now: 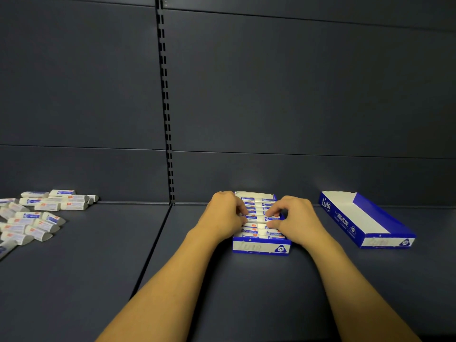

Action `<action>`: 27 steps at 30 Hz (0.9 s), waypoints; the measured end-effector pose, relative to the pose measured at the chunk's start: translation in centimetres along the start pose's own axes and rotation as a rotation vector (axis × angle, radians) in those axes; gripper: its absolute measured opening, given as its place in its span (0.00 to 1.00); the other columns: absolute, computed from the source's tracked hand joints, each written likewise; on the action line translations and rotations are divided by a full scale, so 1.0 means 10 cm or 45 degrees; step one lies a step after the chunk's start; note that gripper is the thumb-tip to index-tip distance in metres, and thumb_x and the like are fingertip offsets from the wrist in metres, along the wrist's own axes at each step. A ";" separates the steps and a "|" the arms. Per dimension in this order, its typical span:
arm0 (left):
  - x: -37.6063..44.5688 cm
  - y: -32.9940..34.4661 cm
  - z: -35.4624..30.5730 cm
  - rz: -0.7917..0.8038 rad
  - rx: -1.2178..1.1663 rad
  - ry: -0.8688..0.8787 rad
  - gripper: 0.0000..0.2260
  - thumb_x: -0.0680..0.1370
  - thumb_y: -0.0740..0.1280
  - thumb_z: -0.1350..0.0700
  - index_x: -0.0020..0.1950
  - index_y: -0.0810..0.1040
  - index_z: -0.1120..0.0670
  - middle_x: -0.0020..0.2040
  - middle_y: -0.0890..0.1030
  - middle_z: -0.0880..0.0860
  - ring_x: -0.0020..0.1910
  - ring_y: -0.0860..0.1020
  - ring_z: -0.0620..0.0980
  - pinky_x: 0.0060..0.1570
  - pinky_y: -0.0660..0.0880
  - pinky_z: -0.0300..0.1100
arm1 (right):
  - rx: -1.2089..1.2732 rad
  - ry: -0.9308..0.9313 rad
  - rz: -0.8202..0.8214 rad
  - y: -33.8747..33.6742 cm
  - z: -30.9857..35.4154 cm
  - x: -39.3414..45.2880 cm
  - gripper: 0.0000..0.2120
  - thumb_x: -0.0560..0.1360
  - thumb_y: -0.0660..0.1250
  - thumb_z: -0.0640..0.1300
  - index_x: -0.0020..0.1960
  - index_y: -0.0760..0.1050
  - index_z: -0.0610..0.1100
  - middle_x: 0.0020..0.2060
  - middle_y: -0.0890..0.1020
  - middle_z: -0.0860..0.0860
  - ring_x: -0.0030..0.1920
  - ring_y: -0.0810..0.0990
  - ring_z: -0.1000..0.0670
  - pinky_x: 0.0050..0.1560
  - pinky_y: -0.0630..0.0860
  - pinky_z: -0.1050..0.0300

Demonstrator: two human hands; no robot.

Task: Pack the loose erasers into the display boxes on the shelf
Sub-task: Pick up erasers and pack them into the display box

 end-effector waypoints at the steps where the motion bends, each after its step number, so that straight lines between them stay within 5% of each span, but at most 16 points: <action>1: 0.00 0.00 0.00 -0.001 0.000 0.000 0.08 0.76 0.75 0.56 0.55 0.85 0.53 0.60 0.78 0.50 0.53 0.75 0.45 0.50 0.76 0.37 | 0.004 0.006 0.004 0.00 -0.01 0.00 0.15 0.70 0.79 0.47 0.56 0.83 0.50 0.57 0.80 0.52 0.53 0.76 0.55 0.48 0.78 0.62; 13: 0.03 0.02 0.04 -0.025 -0.024 0.012 0.08 0.76 0.75 0.55 0.55 0.85 0.53 0.57 0.78 0.49 0.51 0.77 0.45 0.47 0.75 0.36 | 0.011 -0.040 -0.047 0.03 -0.04 0.00 0.06 0.74 0.75 0.50 0.49 0.85 0.49 0.49 0.79 0.57 0.49 0.79 0.54 0.41 0.74 0.66; 18: -0.03 -0.04 0.03 -0.047 -0.186 -0.045 0.10 0.76 0.76 0.52 0.55 0.83 0.52 0.47 0.82 0.48 0.43 0.79 0.44 0.37 0.71 0.28 | 0.042 -0.012 -0.048 0.00 -0.01 -0.03 0.07 0.74 0.75 0.50 0.51 0.84 0.50 0.50 0.80 0.56 0.50 0.79 0.55 0.43 0.76 0.64; 27: -0.25 -0.63 0.03 -0.149 0.118 -0.057 0.11 0.79 0.67 0.58 0.61 0.82 0.54 0.55 0.82 0.52 0.53 0.80 0.50 0.54 0.77 0.41 | 0.002 -0.087 -0.066 -0.30 0.29 -0.17 0.11 0.76 0.72 0.46 0.59 0.80 0.51 0.51 0.80 0.55 0.51 0.80 0.53 0.48 0.81 0.54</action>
Point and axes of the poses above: each hand's wrist, its own x-axis towards the middle knuckle, its own y-axis out of the palm, z = x × y, the point moved 3 cm from there along x, towards the middle knuckle
